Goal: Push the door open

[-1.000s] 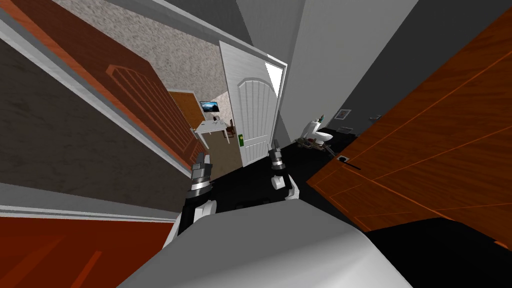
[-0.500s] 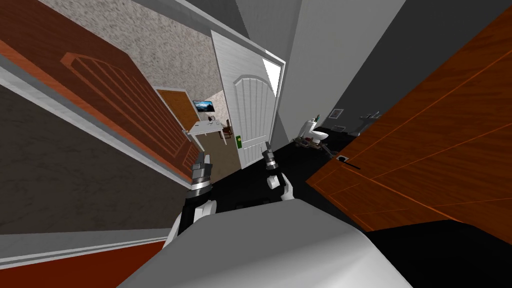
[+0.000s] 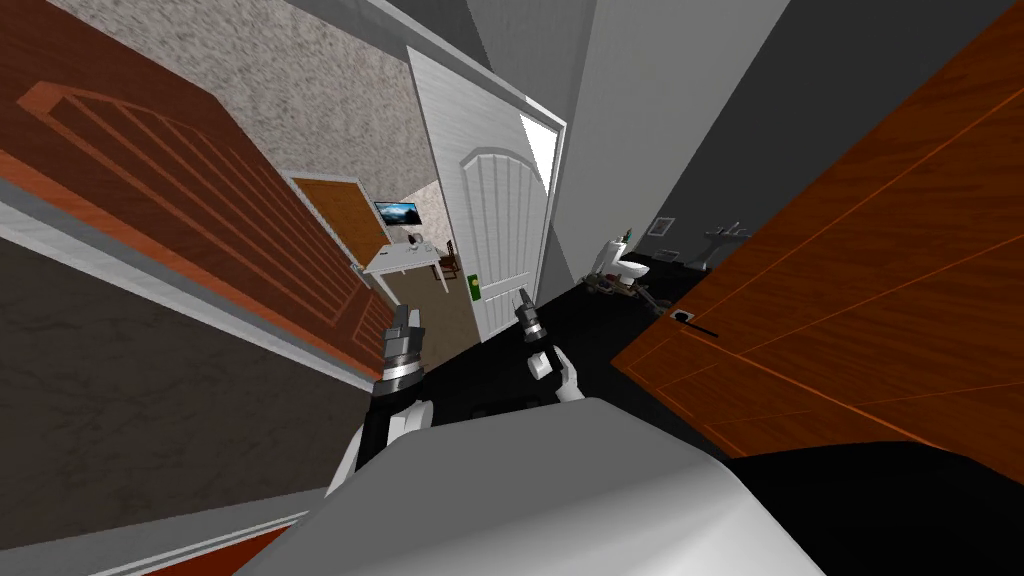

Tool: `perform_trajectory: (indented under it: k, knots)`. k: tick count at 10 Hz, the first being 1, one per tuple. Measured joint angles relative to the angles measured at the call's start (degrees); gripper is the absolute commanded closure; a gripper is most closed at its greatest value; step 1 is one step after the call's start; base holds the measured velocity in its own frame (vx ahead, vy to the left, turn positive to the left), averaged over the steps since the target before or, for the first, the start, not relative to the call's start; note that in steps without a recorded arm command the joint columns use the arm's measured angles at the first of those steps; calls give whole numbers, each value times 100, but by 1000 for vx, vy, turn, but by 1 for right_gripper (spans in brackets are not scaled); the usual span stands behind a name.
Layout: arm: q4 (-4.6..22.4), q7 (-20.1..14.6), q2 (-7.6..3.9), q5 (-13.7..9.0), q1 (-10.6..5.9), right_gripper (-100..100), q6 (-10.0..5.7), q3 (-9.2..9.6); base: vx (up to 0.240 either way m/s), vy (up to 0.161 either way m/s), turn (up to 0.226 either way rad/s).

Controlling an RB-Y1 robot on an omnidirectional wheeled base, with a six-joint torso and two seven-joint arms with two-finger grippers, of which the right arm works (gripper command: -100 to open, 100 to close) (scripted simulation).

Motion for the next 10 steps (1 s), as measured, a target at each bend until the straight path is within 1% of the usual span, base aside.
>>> perform_trajectory:
  k: [1, 3, 4, 5, 6, 7, 9, 10]
  knots:
    - [172, -33, -8, -8, -94, -100, 7, 63, 114, 84, -147]
    - [443, -107, -39, -18, -239, -100, 115, 280, 118, 64, -86]
    - [623, -144, -52, -27, -330, -100, 122, 350, 99, 41, -73]
    - [715, -170, -53, -31, -395, -100, 169, 422, 105, 46, -81]
    - [838, -221, -99, -51, -488, -100, 209, 473, 100, 35, -94]
    - [1027, -234, -60, -44, -564, -100, 202, 551, 117, 57, -131]
    - [1298, -310, -103, -62, -729, -100, 303, 740, 110, 81, -81]
    - [1487, -336, -91, -63, -803, -100, 288, 816, 81, 54, -73]
